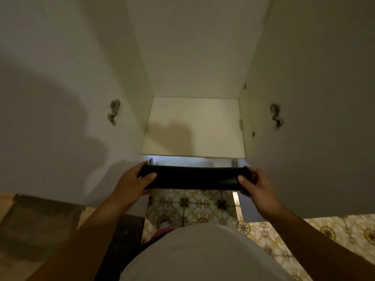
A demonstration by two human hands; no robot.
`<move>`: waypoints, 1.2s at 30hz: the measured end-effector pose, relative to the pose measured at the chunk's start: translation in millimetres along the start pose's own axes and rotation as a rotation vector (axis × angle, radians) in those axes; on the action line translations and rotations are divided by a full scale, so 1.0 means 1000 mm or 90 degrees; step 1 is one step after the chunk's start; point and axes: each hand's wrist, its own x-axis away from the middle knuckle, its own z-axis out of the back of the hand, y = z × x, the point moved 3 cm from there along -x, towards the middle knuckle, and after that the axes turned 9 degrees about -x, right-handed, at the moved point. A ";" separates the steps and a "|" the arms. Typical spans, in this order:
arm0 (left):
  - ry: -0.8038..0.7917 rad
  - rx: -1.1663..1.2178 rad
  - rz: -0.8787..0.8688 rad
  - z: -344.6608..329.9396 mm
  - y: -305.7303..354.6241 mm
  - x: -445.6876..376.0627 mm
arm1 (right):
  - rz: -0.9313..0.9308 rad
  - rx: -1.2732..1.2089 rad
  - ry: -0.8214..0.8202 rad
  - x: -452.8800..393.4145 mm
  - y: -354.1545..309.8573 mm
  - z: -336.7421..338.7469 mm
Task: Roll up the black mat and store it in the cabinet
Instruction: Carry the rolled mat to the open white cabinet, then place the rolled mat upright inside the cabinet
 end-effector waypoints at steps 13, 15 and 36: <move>-0.097 -0.025 0.002 0.056 -0.012 -0.065 | -0.016 -0.006 0.106 -0.001 0.026 -0.050; -0.099 -0.014 0.000 0.060 -0.015 -0.069 | -0.015 0.000 0.106 -0.005 0.027 -0.055; -0.021 0.030 0.187 -0.014 -0.183 -0.216 | -0.176 0.077 0.108 -0.182 0.183 -0.025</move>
